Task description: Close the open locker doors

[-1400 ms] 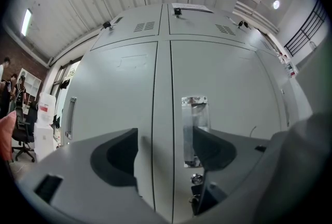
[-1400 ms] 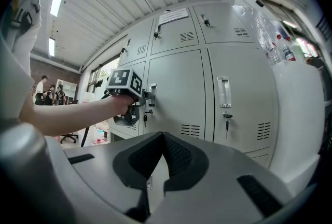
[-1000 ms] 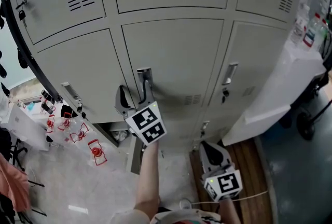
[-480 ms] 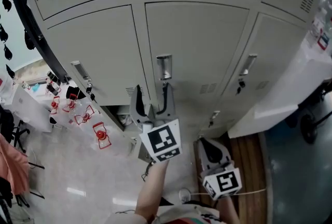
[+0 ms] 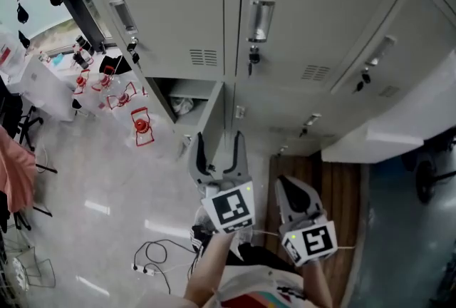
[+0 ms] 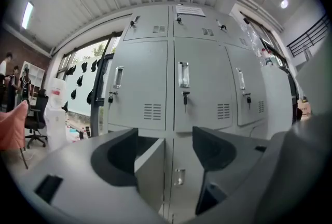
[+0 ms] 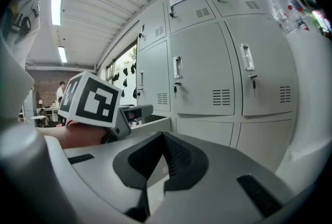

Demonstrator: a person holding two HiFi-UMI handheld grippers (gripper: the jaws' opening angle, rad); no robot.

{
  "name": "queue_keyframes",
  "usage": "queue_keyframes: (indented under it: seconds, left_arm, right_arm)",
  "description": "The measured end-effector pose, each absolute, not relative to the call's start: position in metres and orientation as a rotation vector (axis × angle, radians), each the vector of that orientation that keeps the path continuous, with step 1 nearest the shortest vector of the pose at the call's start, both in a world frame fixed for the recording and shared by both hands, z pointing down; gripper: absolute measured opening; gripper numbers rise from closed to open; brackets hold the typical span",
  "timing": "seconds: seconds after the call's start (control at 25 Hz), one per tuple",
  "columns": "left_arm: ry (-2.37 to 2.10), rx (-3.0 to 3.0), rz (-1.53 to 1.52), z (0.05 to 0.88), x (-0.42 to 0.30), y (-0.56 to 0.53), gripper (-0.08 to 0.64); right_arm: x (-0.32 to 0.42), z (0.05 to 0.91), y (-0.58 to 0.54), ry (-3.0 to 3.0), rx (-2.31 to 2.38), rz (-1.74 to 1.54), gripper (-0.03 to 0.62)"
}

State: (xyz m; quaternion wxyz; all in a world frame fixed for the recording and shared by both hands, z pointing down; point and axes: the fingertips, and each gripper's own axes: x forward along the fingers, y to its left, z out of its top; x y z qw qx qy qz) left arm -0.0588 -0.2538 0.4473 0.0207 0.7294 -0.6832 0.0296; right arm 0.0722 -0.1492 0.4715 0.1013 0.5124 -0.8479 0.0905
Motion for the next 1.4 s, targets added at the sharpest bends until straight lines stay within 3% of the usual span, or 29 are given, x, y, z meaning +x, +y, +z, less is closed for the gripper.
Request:
queue_keyframes:
  seconds: [0.28,0.56,1.4]
  left_arm:
    - [-2.173,1.985,0.293,0.569,-0.095,-0.184,0.311]
    - [-2.218,1.758,0.435,0.673,-0.136,-0.194,0.31]
    - [-2.287,1.597,0.457,0.73,-0.184,-0.227,0.311]
  right_arm:
    - [0.05,0.52,-0.117,-2.532,1.324,0.316,0.006]
    - [0.036,0.572,-0.109,-2.488,1.218,0.338,0.006]
    - [0.037,0.621,-0.101,-2.474,1.142,0.404,0.006]
